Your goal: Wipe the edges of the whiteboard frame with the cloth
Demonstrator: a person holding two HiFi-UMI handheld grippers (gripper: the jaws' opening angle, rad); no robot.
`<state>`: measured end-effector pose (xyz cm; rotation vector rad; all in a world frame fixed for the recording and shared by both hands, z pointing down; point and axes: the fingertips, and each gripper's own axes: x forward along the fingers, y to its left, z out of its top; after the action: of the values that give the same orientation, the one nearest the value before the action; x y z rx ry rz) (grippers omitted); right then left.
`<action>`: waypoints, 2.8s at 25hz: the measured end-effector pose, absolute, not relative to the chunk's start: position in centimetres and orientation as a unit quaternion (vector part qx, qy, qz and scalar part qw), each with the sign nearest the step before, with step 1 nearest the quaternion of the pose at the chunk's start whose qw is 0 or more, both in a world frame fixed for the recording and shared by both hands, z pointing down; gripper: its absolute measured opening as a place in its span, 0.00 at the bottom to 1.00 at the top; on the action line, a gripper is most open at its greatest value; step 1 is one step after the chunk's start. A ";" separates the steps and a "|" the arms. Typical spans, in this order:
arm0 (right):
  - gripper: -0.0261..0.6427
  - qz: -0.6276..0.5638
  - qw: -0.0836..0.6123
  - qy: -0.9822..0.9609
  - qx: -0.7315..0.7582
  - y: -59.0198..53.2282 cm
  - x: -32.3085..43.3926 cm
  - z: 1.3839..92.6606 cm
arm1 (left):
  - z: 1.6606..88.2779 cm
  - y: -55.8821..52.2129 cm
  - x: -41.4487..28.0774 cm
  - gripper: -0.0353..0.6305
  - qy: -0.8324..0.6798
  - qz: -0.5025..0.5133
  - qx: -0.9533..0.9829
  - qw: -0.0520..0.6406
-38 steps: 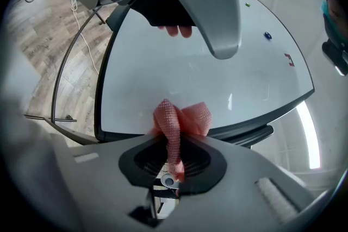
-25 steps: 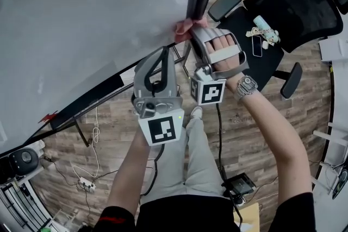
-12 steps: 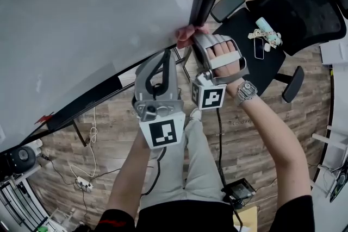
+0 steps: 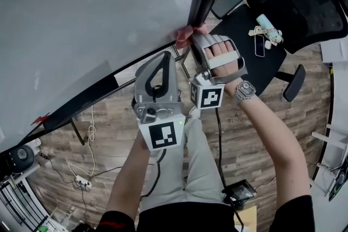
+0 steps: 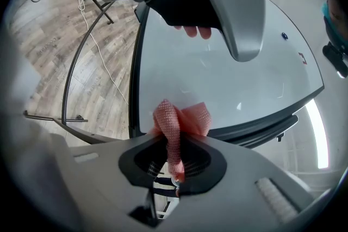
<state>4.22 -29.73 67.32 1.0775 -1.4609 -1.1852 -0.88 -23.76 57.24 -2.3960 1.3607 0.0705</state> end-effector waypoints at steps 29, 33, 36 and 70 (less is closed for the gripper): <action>0.12 -0.418 0.530 -0.606 0.421 -28.5 4.6 74.7 | 60.9 -22.7 -1.7 0.05 0.501 0.003 -0.849 0.168; 0.12 -0.372 0.515 -0.628 0.449 -26.9 4.3 75.3 | 61.2 -22.3 -2.5 0.05 0.510 -0.004 -0.845 0.162; 0.12 -0.345 0.498 -0.648 0.461 -25.6 3.4 75.5 | 61.6 -21.8 -3.4 0.05 0.514 -0.014 -0.842 0.163; 0.12 -0.122 0.189 -0.828 0.514 -14.6 -13.4 57.2 | 53.1 -13.9 -22.0 0.05 0.642 -0.003 -0.762 0.090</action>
<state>-13.44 -14.59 57.20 1.4445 -2.3273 -0.3438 -22.02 -13.90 53.05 -2.2644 1.9087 -0.0077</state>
